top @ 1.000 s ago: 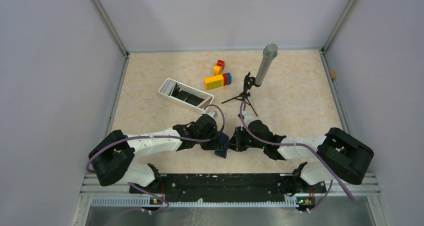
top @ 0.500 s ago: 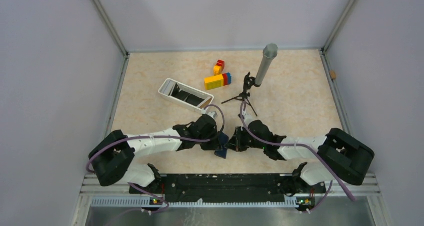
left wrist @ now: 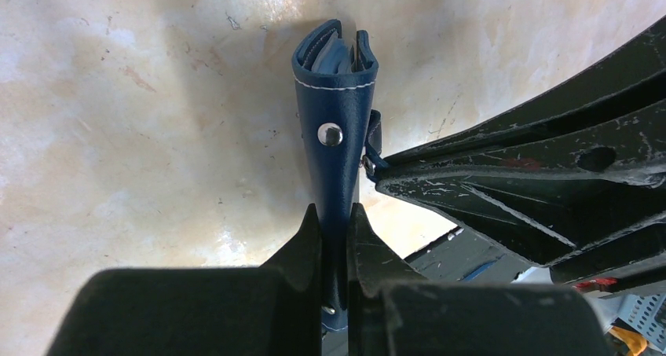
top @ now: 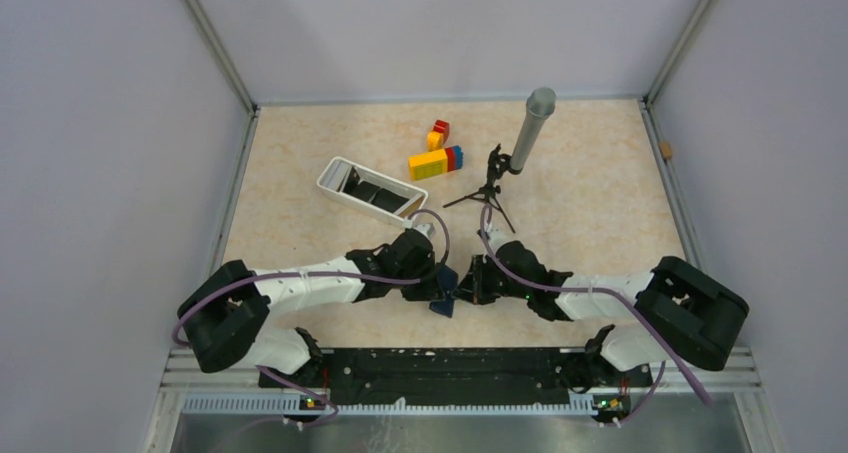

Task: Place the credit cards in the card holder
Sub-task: Close the card holder at the center of the board.

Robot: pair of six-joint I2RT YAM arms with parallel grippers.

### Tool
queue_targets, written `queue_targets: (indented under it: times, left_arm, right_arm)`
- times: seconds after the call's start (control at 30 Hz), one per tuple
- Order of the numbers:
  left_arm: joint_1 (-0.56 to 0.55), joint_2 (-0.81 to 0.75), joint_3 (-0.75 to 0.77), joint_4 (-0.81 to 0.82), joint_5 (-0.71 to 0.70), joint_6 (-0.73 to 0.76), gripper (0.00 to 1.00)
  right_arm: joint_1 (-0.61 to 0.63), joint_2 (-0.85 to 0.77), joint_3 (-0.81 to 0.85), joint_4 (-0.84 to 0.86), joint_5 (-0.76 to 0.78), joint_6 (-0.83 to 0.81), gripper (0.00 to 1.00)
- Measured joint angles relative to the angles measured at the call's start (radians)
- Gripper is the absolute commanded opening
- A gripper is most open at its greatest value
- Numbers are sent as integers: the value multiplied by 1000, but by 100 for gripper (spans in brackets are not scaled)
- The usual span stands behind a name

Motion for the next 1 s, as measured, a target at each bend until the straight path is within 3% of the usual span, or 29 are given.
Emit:
queue_targets:
  times: [1.0]
  left_arm:
    - [1,2,0,0,3,0,0]
  right_arm:
    - [0,30,0,43,-33,-2,0]
